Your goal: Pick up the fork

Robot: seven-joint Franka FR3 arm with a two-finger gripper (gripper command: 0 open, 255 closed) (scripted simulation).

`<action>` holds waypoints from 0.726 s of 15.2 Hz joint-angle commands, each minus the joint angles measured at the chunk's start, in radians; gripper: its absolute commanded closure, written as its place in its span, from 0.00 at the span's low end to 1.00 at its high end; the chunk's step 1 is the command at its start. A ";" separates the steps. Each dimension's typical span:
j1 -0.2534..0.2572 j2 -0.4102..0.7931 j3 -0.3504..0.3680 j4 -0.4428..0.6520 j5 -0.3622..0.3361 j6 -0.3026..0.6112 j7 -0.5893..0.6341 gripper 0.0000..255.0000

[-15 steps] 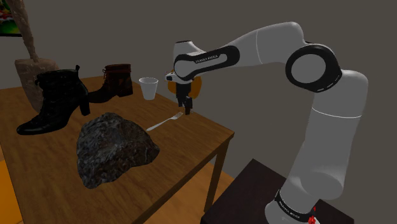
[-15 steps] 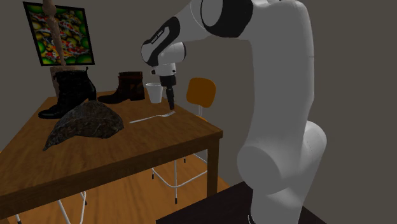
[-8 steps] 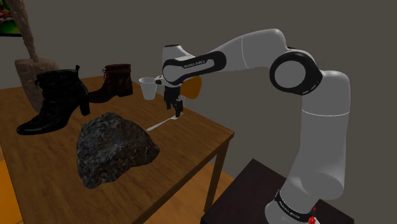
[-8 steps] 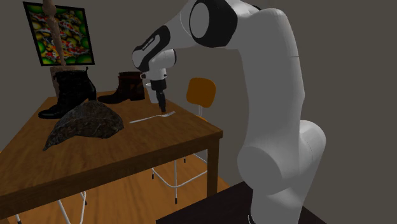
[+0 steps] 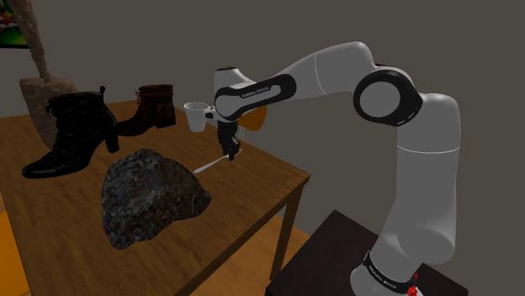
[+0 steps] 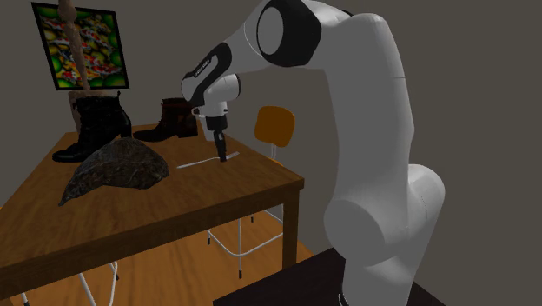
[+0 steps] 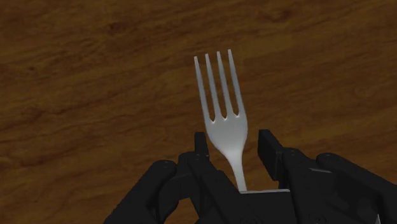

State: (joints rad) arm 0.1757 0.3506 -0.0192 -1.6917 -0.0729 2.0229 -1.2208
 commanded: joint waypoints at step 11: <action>-0.001 -0.007 -0.001 0.020 0.000 -0.023 -0.001 1.00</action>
State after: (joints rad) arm 0.1751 0.3469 -0.0200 -1.6777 -0.0732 2.0099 -1.2218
